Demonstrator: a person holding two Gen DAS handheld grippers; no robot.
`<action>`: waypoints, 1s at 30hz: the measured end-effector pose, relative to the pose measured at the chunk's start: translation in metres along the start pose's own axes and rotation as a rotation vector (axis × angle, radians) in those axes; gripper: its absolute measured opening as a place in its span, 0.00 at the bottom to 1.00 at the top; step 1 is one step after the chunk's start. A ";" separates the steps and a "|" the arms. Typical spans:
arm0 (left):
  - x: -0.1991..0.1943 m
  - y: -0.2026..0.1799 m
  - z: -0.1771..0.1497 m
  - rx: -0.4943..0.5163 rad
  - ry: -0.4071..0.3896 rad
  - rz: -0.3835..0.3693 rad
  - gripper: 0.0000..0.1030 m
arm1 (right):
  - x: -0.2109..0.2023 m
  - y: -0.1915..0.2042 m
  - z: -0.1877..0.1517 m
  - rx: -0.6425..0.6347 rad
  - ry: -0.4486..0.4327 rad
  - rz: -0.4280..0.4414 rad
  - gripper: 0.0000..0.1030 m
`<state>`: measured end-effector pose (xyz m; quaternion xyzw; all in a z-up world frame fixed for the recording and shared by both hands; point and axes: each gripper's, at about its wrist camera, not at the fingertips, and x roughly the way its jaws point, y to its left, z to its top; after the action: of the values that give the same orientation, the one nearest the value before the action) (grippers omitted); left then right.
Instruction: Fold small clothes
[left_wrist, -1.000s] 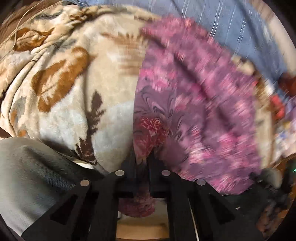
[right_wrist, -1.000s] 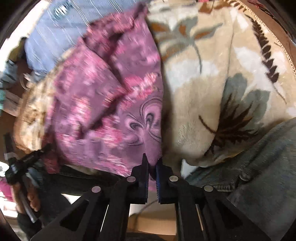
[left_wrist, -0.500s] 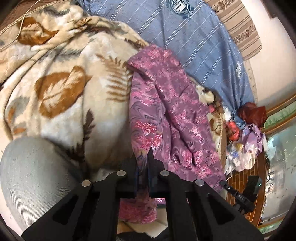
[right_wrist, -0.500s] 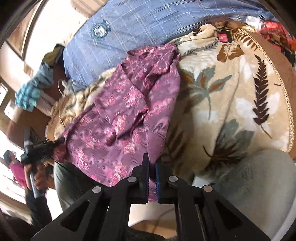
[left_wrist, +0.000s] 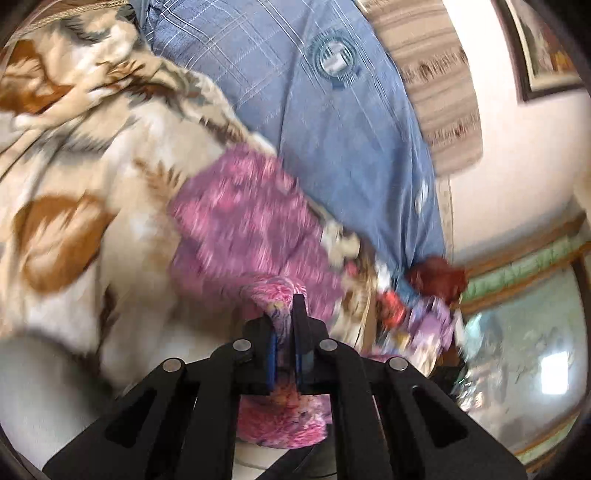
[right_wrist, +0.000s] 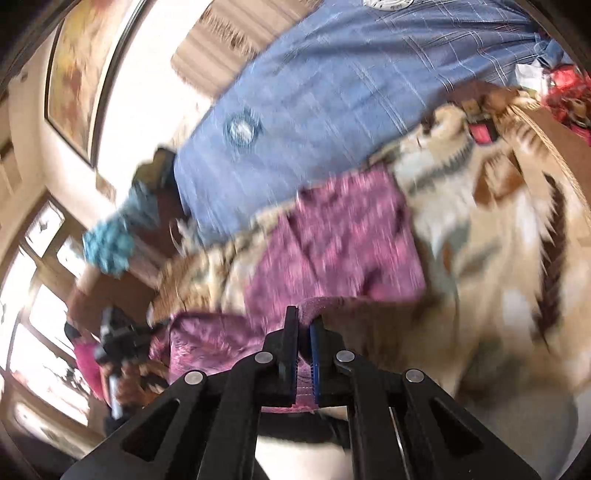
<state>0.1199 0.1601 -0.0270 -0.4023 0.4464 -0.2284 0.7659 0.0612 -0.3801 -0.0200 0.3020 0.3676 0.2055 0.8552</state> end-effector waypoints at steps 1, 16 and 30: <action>0.010 0.001 0.015 -0.017 -0.004 -0.011 0.04 | 0.012 -0.009 0.020 0.027 -0.014 0.008 0.05; 0.208 0.045 0.205 -0.130 -0.047 0.100 0.05 | 0.241 -0.112 0.224 0.156 0.119 -0.156 0.05; 0.182 0.068 0.223 -0.182 -0.115 0.037 0.64 | 0.249 -0.135 0.231 0.151 0.037 -0.144 0.76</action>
<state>0.4032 0.1622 -0.1118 -0.4744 0.4281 -0.1491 0.7546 0.4131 -0.4202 -0.1095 0.3347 0.4186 0.1209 0.8356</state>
